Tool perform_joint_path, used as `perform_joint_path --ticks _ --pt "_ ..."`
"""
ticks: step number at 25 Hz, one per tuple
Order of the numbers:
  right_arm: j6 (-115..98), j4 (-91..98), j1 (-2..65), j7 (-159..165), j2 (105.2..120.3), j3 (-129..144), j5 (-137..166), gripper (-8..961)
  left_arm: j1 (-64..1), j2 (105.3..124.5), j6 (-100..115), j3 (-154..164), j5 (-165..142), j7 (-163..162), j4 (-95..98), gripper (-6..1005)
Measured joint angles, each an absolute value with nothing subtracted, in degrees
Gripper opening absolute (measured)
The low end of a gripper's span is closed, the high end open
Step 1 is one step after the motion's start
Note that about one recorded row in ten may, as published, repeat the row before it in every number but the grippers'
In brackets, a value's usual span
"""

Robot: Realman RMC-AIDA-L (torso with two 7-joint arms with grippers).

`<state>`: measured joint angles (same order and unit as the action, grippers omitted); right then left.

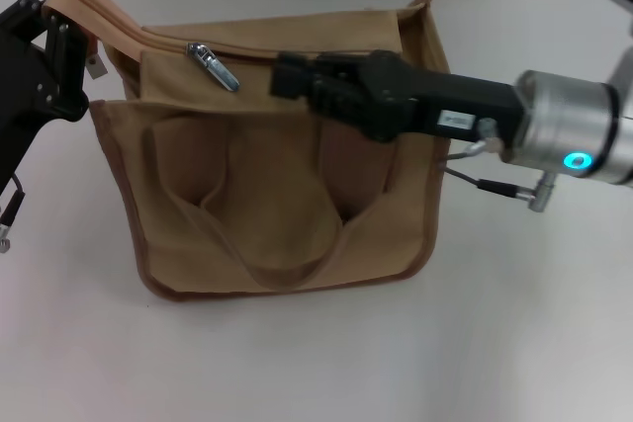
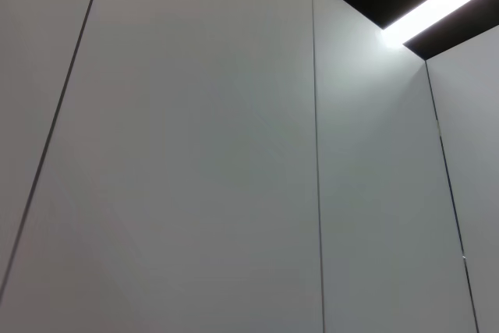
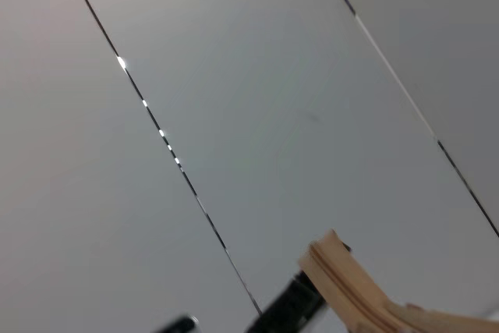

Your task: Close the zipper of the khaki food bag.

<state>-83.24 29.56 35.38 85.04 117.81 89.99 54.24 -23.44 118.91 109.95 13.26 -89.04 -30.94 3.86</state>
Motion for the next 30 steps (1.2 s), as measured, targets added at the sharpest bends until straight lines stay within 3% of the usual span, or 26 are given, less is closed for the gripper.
perform_joint_path --ticks 4,14,19,30 --pt "-78.81 31.08 36.78 86.25 118.34 89.96 57.46 139 -23.88 118.92 110.2 13.56 -89.04 -30.94 3.8 41" --pt "-74.93 33.14 38.36 89.08 118.83 89.9 61.06 563 -25.02 118.96 110.24 13.64 -89.14 -30.94 3.77 42" --pt "-73.86 33.22 39.85 90.64 118.91 89.9 63.07 678 -26.11 119.08 110.24 14.07 -89.15 -30.94 3.78 42" --pt "-74.44 35.03 40.42 90.92 119.0 90.23 63.2 676 -26.9 119.18 110.14 14.33 -89.13 -30.52 3.95 43"
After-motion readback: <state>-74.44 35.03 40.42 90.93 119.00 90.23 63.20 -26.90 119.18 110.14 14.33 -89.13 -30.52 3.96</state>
